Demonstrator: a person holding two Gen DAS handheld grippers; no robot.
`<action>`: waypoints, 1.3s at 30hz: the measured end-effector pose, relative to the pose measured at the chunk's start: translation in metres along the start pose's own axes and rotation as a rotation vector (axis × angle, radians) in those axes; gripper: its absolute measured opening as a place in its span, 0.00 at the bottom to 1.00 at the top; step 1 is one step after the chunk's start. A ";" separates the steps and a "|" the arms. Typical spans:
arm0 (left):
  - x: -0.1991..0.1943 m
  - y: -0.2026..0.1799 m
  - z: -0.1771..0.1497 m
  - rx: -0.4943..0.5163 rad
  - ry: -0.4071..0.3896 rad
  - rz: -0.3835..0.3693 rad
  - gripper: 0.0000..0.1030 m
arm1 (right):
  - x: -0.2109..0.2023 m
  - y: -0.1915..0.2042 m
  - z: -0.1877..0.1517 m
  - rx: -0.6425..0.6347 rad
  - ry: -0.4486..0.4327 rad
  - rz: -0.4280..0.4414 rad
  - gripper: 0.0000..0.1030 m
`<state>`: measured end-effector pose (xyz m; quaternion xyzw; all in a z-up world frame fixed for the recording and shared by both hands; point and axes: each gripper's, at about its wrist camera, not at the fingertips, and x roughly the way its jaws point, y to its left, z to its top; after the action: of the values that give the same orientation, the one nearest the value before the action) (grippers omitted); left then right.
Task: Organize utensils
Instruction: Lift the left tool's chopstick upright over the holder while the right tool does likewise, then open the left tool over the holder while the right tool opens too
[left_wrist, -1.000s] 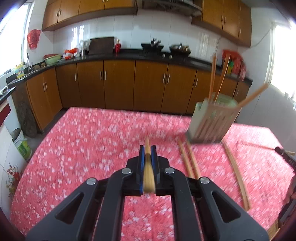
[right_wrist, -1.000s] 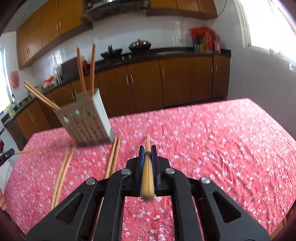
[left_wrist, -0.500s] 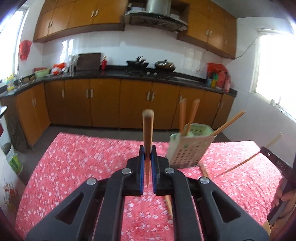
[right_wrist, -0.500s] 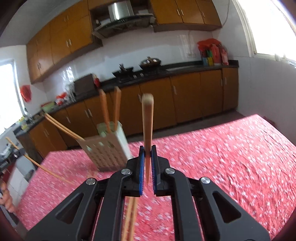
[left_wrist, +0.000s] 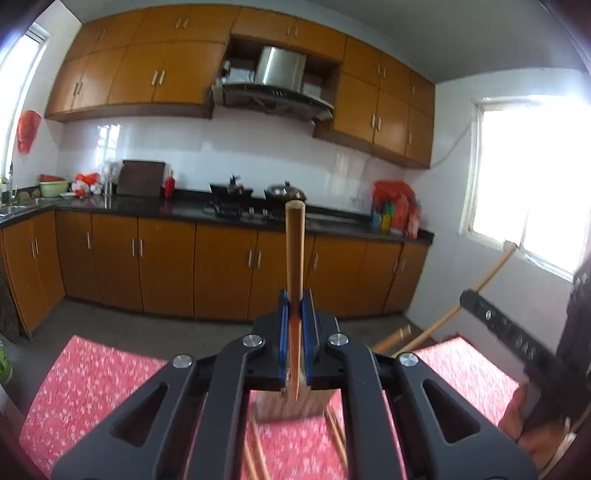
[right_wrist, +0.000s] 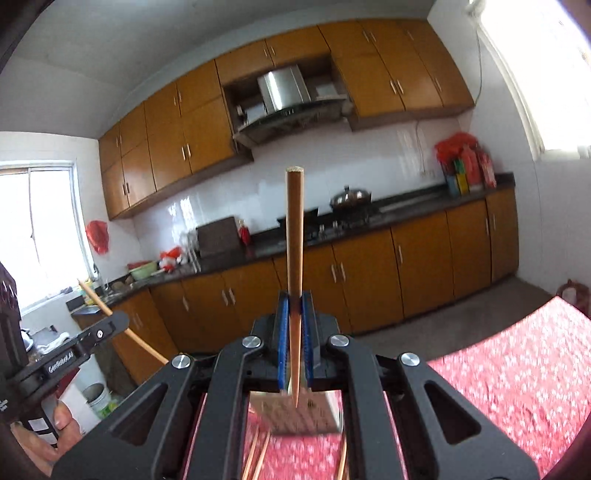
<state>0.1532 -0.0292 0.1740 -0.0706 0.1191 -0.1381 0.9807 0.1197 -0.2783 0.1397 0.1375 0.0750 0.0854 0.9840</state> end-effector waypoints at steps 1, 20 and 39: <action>0.004 -0.003 0.005 -0.001 -0.015 0.008 0.07 | 0.005 0.003 0.001 -0.007 -0.013 -0.003 0.07; 0.101 0.012 -0.022 -0.037 0.060 0.070 0.08 | 0.076 -0.008 -0.035 -0.024 0.125 -0.035 0.09; 0.001 0.064 -0.061 -0.036 0.067 0.213 0.31 | 0.006 -0.047 -0.061 -0.024 0.203 -0.194 0.35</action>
<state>0.1555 0.0252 0.1041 -0.0704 0.1611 -0.0331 0.9839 0.1219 -0.3058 0.0681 0.1084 0.1862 0.0041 0.9765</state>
